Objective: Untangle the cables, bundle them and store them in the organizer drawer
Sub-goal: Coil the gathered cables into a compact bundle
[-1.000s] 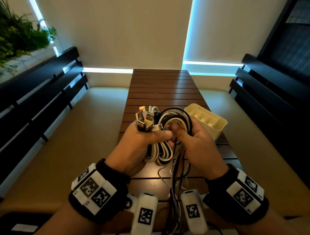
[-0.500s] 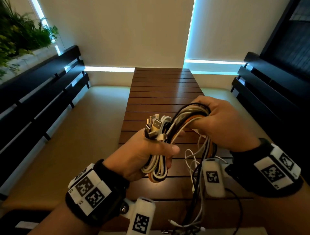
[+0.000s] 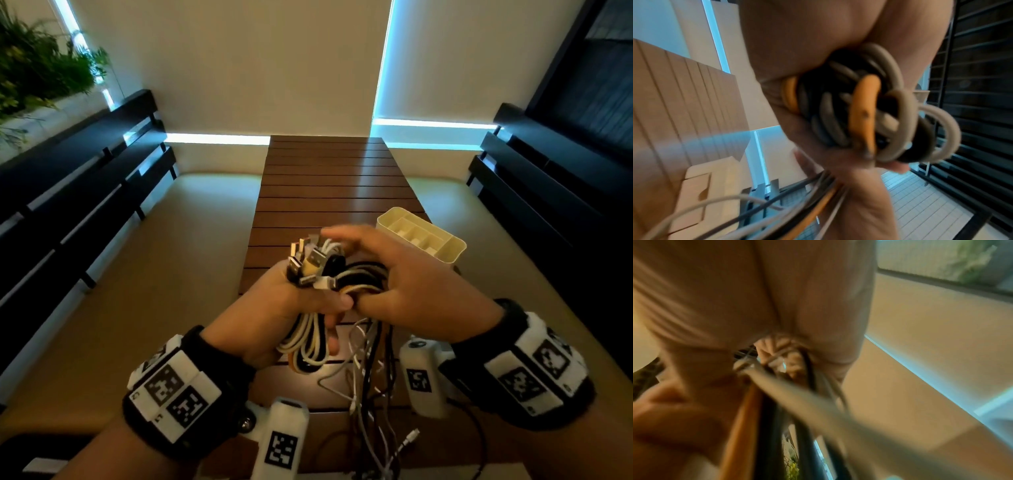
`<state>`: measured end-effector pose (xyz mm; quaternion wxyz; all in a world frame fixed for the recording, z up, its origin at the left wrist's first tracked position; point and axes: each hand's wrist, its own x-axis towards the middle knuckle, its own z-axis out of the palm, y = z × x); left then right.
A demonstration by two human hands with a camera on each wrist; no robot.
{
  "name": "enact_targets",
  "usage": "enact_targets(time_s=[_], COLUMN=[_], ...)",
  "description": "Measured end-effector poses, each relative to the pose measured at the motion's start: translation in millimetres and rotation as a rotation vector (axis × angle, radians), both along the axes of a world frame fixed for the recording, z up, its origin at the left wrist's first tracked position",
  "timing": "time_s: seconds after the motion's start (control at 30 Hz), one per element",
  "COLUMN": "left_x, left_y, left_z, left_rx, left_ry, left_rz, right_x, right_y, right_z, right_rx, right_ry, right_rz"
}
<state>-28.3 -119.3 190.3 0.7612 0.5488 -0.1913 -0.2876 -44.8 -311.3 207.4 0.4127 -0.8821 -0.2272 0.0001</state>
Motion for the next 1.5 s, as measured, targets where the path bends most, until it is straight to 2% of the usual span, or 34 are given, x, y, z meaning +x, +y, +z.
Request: enact_targets(time_s=[0.17,0.23,0.3,0.37,0.5,0.57,0.67,0.73,0.8,0.87,0.93,1.03,1.13,1.2,1.27,1.33,1.37,1.5], left_x=[20.2,28.8,36.4,42.3,52.5,57.3,63.6,63.1,60.4,57.5,55.3,52.6,50.2,46.0,39.8,36.1,35.8,39.0], left_y=[9.4,13.4,17.6,20.9,22.2,29.6,40.2,36.1,29.0,24.1,22.1,19.4,15.4,9.8,2.7,-1.6,-1.2,11.1], left_z=[15.2,19.3,22.0,25.7,51.0,68.6,74.6,58.1,34.5,16.9,6.2,2.0,0.0,0.2,2.6,6.5,8.7,12.5], left_rx=[-0.054,-0.115,-0.17,-0.203,-0.287,-0.327,-0.323,-0.281,-0.256,-0.216,-0.16,-0.074,0.027,0.051,0.051,0.038,0.029,-0.044], left_ry=[-0.022,0.012,0.042,0.031,-0.053,-0.079,-0.091,-0.034,0.03,0.066,0.068,0.05,0.019,0.012,0.002,-0.008,-0.009,-0.014], left_rz=[0.153,0.183,0.183,0.163,0.105,0.098,0.147,0.188,0.217,0.247,0.268,0.278,0.28,0.239,0.163,0.121,0.121,0.212], right_x=[13.7,18.5,24.6,36.4,72.0,85.1,93.3,90.8,89.2,82.9,73.2,52.2,27.5,16.2,18.6,27.5,31.3,28.8], right_y=[-0.3,-1.3,-3.1,-5.5,-18.5,-27.7,-40.1,-43.6,-43.1,-40.0,-40.0,-40.5,-32.0,-19.8,-7.4,0.2,0.4,-5.9], right_z=[-28.5,-33.9,-36.5,-29.6,19.8,31.3,-7.9,-45.5,-70.6,-78.3,-75.6,-45.2,2.2,22.6,23.5,6.2,-6.0,-37.7], right_rx=[0.396,0.367,0.247,0.123,0.066,0.007,-0.216,-0.296,-0.39,-0.496,-0.507,-0.569,-0.421,-0.182,0.032,0.19,0.268,0.343], right_ry=[0.233,0.228,0.193,0.08,-0.423,-0.497,-0.221,-0.009,0.121,0.258,0.44,0.546,0.351,0.136,0.03,0.095,0.153,0.248], right_rz=[-0.117,-0.147,-0.194,-0.275,-0.493,-0.522,-0.529,-0.554,-0.544,-0.479,-0.392,-0.332,-0.334,-0.278,-0.154,-0.017,-0.007,-0.131])
